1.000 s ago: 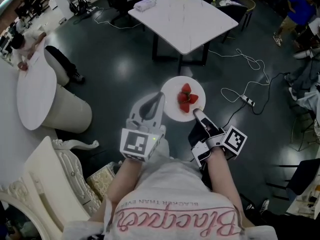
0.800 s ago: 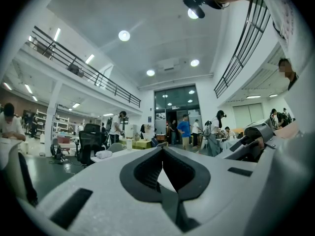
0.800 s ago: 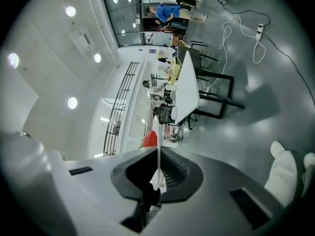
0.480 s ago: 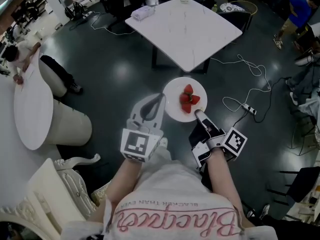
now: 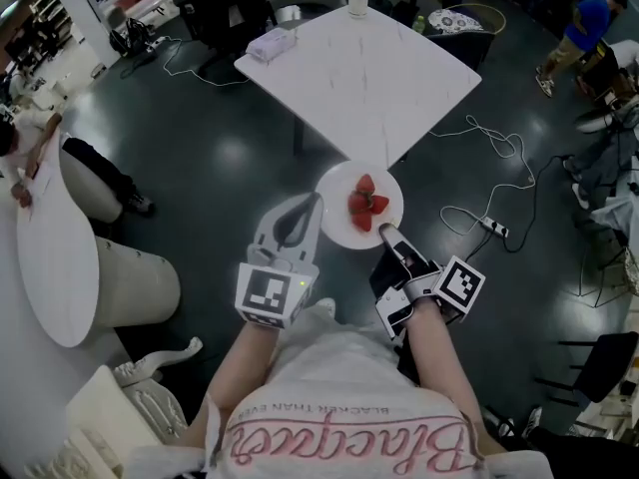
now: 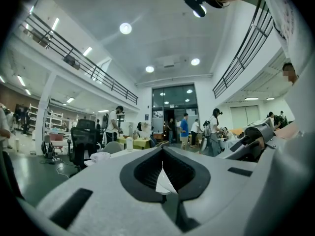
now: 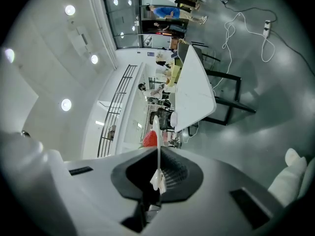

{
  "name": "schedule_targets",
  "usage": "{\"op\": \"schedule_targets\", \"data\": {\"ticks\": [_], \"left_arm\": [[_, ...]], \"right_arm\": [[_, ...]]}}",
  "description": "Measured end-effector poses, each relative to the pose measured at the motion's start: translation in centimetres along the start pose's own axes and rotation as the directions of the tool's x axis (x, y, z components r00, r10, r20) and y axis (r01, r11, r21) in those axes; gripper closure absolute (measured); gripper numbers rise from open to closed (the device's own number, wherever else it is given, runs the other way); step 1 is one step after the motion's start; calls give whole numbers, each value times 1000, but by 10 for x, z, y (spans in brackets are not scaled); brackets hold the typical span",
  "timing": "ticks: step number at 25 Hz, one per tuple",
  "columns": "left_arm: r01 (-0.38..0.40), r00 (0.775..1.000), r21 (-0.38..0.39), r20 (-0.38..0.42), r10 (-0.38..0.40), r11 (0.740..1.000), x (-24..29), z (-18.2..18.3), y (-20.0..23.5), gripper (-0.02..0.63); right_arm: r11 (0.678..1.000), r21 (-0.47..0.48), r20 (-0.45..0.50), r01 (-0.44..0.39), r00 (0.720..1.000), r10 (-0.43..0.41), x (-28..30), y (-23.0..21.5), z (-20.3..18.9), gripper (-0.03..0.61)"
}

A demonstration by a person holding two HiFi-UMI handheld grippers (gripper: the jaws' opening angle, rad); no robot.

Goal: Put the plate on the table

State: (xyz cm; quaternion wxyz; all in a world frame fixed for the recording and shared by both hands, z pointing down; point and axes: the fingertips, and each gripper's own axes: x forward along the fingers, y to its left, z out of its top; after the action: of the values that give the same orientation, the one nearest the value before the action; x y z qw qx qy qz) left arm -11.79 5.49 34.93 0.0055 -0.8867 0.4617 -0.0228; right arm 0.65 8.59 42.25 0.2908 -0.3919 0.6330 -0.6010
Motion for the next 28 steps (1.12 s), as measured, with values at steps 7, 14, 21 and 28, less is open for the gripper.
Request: {"op": "schedule_targets", "data": {"ticks": [7, 14, 21, 28], "left_arm": [[10, 1000, -25, 25, -10, 1000, 22, -4, 18, 608], [15, 1000, -30, 18, -15, 999, 50, -9, 32, 609], [0, 1000, -35, 8, 0, 999, 72, -25, 42, 609], [-19, 1000, -26, 2, 19, 999, 137, -25, 62, 609]], "right_arm": [[1000, -14, 30, 14, 999, -14, 16, -4, 16, 566], [1000, -4, 47, 17, 999, -17, 40, -9, 37, 568], [1000, 11, 52, 9, 999, -9, 60, -23, 59, 567], [1000, 17, 30, 17, 999, -18, 107, -30, 111, 566]]}}
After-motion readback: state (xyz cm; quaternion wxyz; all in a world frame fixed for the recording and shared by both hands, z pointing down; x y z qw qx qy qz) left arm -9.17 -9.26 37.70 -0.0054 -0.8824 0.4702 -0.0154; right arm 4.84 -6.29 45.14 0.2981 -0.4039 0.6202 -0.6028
